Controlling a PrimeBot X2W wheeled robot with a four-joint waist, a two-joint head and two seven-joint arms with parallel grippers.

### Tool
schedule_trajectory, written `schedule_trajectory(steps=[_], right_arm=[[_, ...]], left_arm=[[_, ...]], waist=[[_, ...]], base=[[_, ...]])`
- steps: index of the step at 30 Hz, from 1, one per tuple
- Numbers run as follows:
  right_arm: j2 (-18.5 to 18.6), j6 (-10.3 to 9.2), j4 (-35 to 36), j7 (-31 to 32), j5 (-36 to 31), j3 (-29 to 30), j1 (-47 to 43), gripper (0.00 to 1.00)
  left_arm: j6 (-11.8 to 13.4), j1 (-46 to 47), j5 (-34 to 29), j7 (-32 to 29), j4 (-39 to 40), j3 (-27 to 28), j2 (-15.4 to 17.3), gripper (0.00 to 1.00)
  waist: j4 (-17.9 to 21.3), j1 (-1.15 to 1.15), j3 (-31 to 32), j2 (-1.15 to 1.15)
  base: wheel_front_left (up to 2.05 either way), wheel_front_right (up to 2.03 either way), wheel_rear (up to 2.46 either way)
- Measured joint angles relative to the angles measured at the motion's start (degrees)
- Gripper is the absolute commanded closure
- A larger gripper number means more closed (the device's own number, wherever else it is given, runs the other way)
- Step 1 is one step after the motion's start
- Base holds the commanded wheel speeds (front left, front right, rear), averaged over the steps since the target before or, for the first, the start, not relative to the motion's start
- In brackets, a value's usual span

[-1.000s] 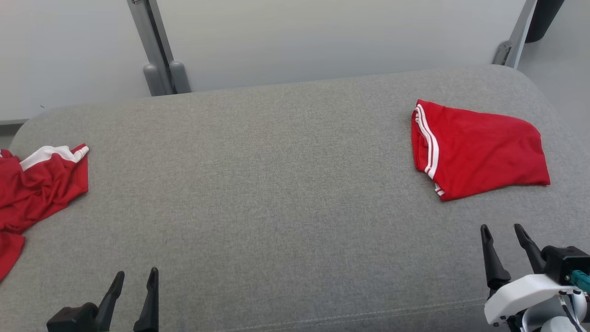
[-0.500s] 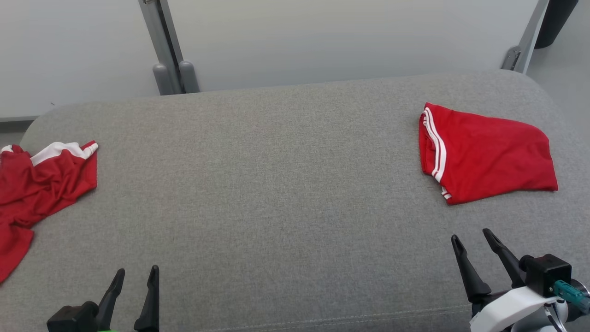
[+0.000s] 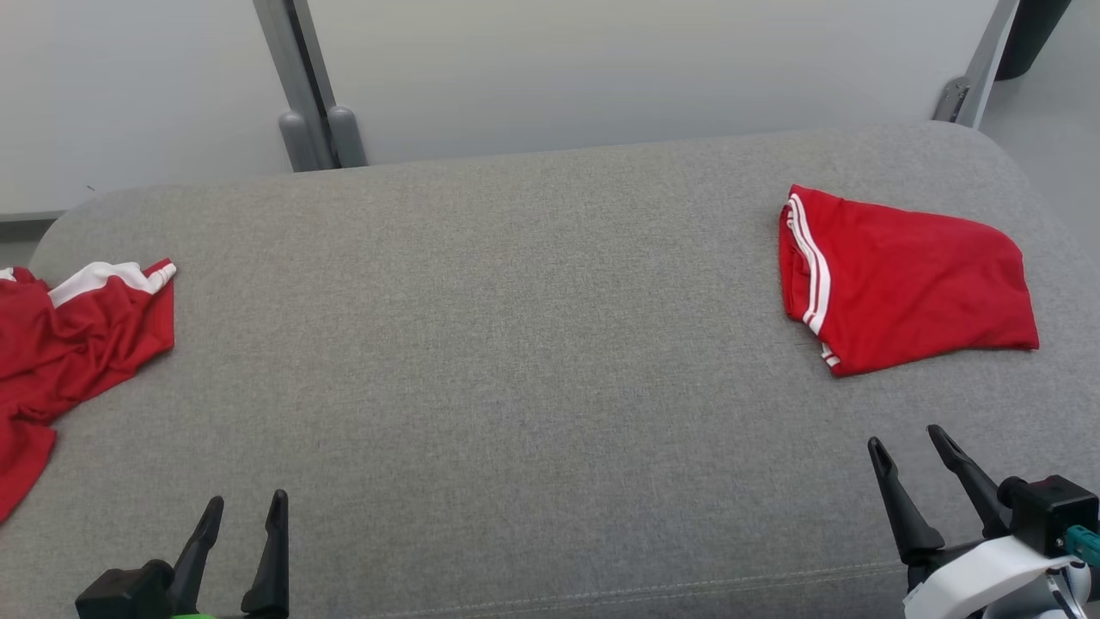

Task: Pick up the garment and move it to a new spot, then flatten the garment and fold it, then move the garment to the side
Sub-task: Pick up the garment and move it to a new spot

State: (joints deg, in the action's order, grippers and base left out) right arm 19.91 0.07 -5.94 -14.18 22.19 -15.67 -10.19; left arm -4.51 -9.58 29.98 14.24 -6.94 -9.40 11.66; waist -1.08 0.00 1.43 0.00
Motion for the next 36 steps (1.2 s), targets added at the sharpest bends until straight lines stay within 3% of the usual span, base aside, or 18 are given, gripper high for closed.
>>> schedule_trajectory(steps=[14,24,36], right_arm=[[-0.2,1.18,1.7,0.0,-1.1,2.8,-0.9,0.00],[-0.9,3.98,1.5,0.0,-2.2,0.5,-0.3,0.00],[-1.9,4.47,0.7,0.0,-2.5,0.7,0.9,0.00]], left_arm=[[-0.4,0.0,-1.5,0.0,0.0,-0.3,0.0,0.00],[0.3,-0.1,-2.0,0.0,0.4,2.3,-0.5,0.00],[0.5,-2.0,-2.1,0.0,1.1,3.4,-0.3,0.00]], waist=[[-3.4,0.00,-0.6,0.00],[-10.1,0.00,-0.6,0.00],[-18.7,0.00,-0.4,0.00]], base=[[0.00,0.00,0.00],[0.00,0.00,0.00],[0.00,0.00,0.00]])
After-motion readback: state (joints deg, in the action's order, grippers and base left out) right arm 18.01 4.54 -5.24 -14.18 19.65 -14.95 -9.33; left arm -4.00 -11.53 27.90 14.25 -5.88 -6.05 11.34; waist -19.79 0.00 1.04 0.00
